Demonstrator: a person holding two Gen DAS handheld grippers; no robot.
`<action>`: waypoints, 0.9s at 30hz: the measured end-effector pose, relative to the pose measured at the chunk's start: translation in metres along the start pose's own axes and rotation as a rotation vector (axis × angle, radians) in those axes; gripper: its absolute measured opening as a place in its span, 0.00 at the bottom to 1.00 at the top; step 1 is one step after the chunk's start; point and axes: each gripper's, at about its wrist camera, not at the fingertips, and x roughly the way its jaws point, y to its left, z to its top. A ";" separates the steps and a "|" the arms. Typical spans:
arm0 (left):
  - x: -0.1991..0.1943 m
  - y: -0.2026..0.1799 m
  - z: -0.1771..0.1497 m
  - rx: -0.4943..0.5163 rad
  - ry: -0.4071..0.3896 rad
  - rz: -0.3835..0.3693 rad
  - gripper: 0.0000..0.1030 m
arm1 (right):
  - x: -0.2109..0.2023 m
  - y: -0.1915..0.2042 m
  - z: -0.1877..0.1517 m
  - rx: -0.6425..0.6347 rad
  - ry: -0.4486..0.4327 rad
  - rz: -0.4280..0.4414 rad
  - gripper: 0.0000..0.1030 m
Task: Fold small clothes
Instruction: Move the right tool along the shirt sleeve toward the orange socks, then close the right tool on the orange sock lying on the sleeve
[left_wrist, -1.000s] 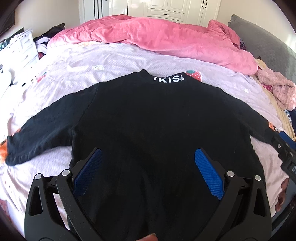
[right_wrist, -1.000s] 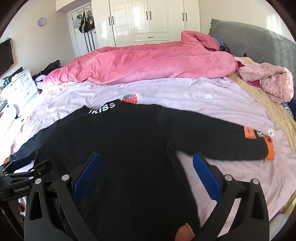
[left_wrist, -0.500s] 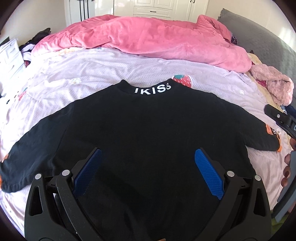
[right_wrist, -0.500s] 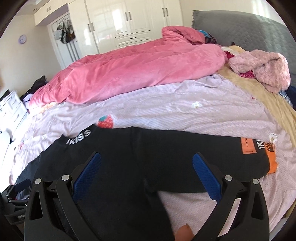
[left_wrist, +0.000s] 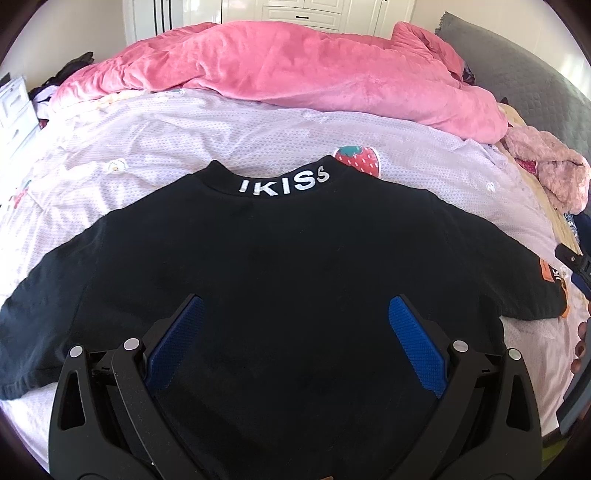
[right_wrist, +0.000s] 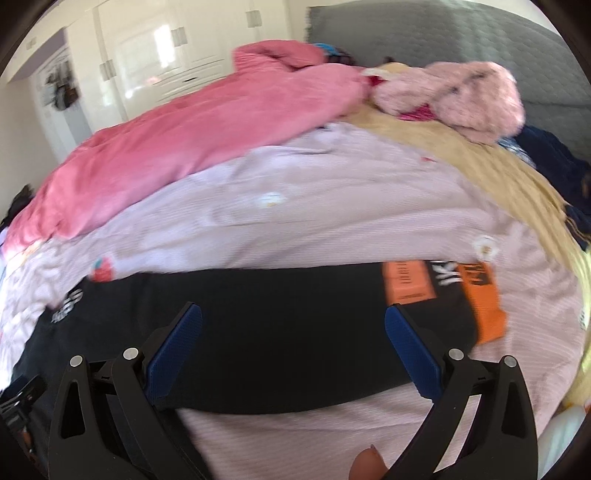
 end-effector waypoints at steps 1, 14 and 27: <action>0.002 -0.001 0.000 -0.001 0.003 -0.006 0.91 | 0.002 -0.008 0.000 0.015 -0.001 -0.018 0.96; 0.022 -0.009 -0.002 0.054 0.038 -0.019 0.91 | 0.026 -0.101 -0.005 0.207 0.012 -0.239 0.96; 0.038 -0.019 -0.006 0.073 0.036 -0.023 0.91 | 0.058 -0.126 -0.015 0.262 0.071 -0.290 0.80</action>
